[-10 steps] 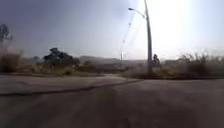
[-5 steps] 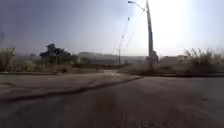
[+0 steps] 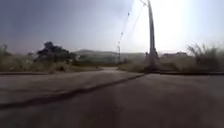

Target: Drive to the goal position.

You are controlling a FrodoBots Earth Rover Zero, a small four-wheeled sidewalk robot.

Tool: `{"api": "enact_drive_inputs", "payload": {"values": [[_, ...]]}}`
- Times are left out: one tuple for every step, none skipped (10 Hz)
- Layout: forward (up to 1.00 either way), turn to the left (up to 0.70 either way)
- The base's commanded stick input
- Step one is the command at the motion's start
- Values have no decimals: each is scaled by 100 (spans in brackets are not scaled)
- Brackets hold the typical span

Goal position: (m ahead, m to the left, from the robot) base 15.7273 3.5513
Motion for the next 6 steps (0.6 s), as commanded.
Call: {"api": "enact_drive_inputs", "payload": {"values": [[100,0],[100,0],[100,0],[100,0],[100,0],[100,0]]}}
